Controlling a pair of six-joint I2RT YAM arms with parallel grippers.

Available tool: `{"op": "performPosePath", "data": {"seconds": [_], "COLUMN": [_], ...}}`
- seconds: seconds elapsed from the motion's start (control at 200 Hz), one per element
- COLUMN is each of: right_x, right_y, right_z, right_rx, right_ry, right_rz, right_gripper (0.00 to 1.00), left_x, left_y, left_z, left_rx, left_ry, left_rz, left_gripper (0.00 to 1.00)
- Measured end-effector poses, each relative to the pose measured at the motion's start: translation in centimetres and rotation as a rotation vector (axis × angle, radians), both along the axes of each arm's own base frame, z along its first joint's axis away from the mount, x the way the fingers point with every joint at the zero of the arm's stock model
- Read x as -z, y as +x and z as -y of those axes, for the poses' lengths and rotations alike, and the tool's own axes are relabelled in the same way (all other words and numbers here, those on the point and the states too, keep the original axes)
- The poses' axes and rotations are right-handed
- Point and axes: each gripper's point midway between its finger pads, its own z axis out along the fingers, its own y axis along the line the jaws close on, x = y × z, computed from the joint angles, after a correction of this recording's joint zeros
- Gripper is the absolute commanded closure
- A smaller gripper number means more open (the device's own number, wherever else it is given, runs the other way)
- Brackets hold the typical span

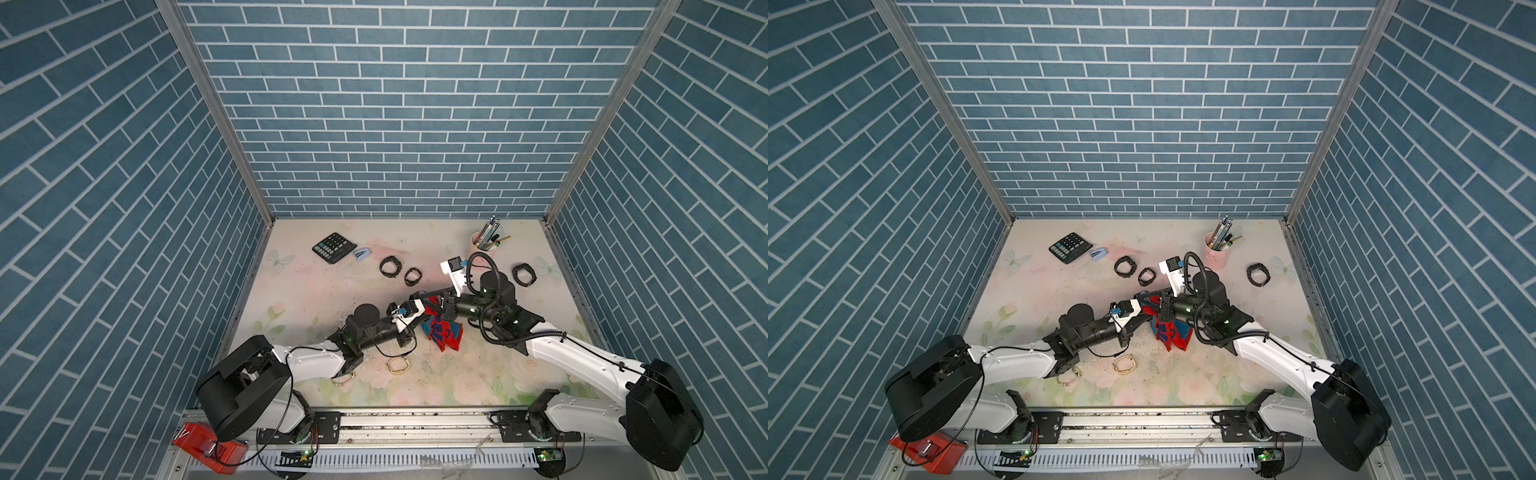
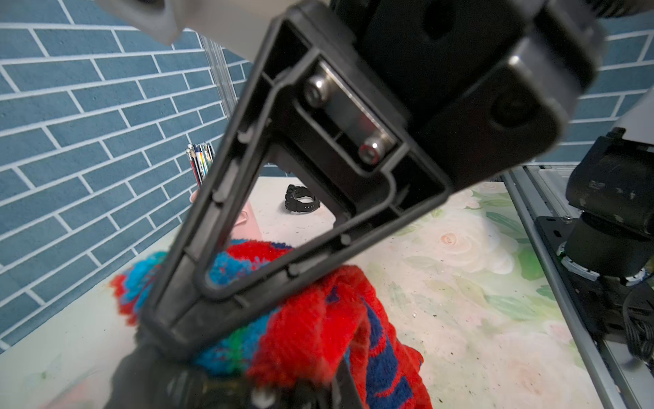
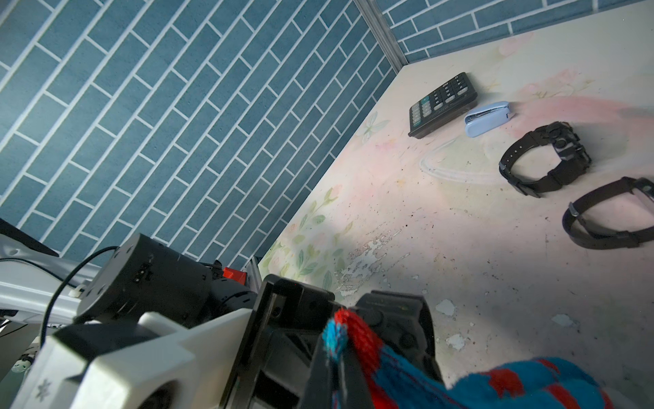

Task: Wipe the watch dial
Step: Wipe the dirt from the watch dial.

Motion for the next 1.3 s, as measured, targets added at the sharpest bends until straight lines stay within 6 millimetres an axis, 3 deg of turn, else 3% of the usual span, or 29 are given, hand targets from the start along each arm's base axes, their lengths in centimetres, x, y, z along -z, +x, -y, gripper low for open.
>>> {"op": "performPosePath", "data": {"seconds": [0.26,0.545,0.71,0.825,1.025,1.3], "right_x": [2.0,2.8,6.7,7.9,9.3,15.2], "right_y": [-1.7,-0.7,0.5,1.2,2.7,2.7], "right_z": [1.6,4.0,7.3,9.2,12.1,16.4], "right_rx": [-0.004,0.125,0.250,0.319,0.446,0.587], "right_ry": [-0.083,-0.201,-0.393,-0.469,-0.537,-0.683], "right_rz": [0.044,0.106,0.050,0.032,-0.013,-0.248], "right_gripper": [1.00,1.00,1.00,1.00,1.00,1.00], "left_x": [1.2,1.2,-2.2,-3.7,-3.6,-2.9], "left_y": [-0.9,-0.8,-0.9,-1.3,-1.7,-2.0], "left_z": [-0.2,-0.6,-1.4,-1.7,-2.1,-2.8], "left_rx": [0.011,0.006,-0.006,-0.003,0.006,0.000], "left_ry": [0.019,0.032,-0.044,-0.059,-0.012,0.057], "left_rz": [-0.014,0.041,0.159,0.221,0.248,0.252], "left_gripper": [0.98,0.99,0.99,0.99,0.99,1.00]}}
